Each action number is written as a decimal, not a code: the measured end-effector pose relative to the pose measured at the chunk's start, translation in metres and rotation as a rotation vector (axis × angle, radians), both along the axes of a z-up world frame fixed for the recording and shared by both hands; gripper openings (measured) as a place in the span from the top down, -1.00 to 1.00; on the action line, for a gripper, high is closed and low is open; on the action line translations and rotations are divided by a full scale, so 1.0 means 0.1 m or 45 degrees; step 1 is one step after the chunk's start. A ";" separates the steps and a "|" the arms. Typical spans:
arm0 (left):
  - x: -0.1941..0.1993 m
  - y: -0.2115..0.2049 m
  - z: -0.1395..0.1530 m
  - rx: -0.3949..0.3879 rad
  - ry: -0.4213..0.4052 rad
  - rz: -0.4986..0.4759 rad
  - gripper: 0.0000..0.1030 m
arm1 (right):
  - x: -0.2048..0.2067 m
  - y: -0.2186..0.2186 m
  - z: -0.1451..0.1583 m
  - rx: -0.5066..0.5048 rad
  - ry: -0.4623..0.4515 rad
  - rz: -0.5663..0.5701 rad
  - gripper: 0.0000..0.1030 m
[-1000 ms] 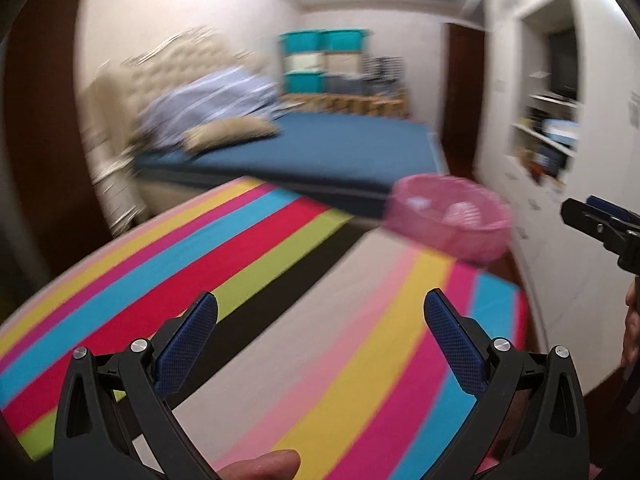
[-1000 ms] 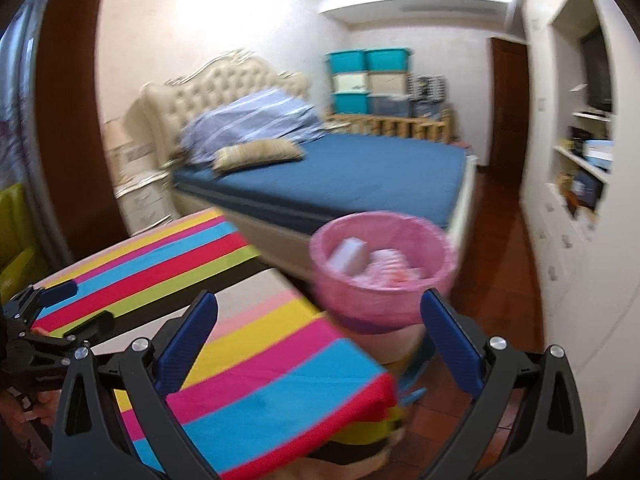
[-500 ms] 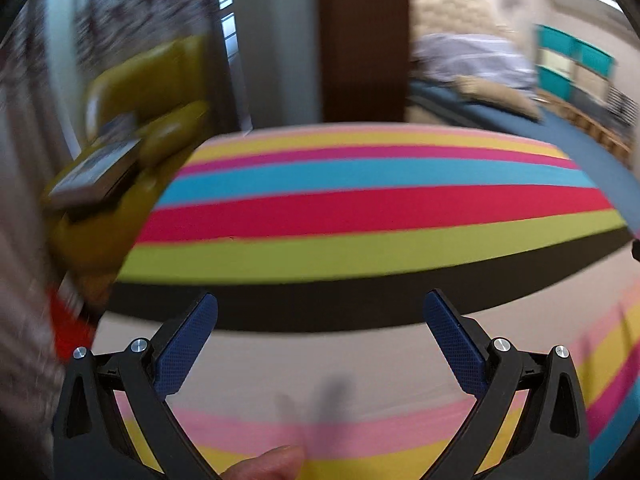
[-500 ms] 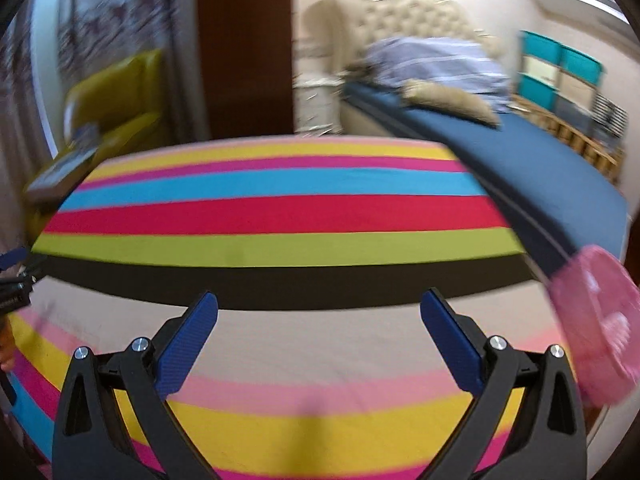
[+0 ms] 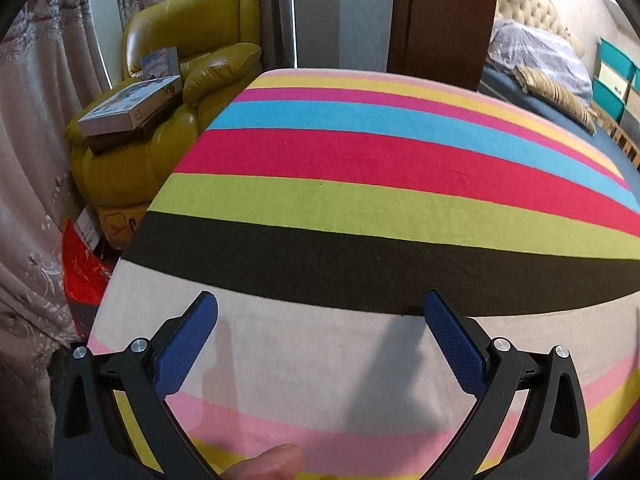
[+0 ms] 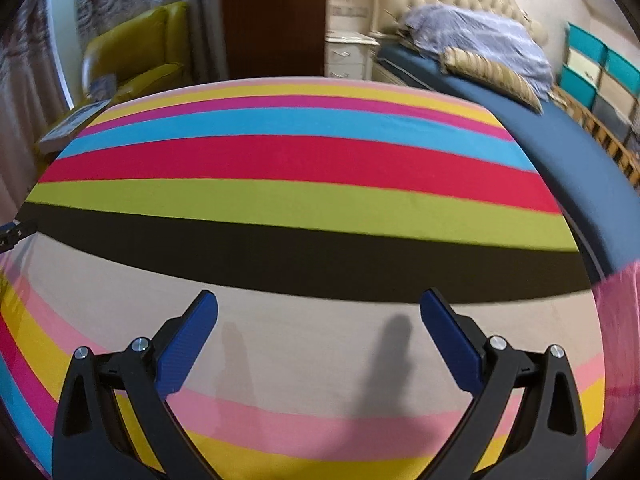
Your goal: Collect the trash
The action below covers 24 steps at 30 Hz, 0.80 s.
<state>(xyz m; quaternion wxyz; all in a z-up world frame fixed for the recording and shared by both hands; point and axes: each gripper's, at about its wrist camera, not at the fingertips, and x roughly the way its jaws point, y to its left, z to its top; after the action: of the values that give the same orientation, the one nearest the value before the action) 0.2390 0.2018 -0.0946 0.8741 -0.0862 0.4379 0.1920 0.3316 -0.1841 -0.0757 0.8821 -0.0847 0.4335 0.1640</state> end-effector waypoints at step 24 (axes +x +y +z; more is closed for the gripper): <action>-0.01 0.19 -0.12 -0.048 -0.012 -0.089 -0.88 | 0.17 -0.69 -0.21 0.004 0.037 -0.174 -0.93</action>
<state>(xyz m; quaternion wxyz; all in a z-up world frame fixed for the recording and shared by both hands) 0.2379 0.2205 -0.1068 0.8804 -0.0883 0.4402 0.1526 0.3484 -0.2529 -0.0966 0.8850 -0.0512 0.4506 0.1052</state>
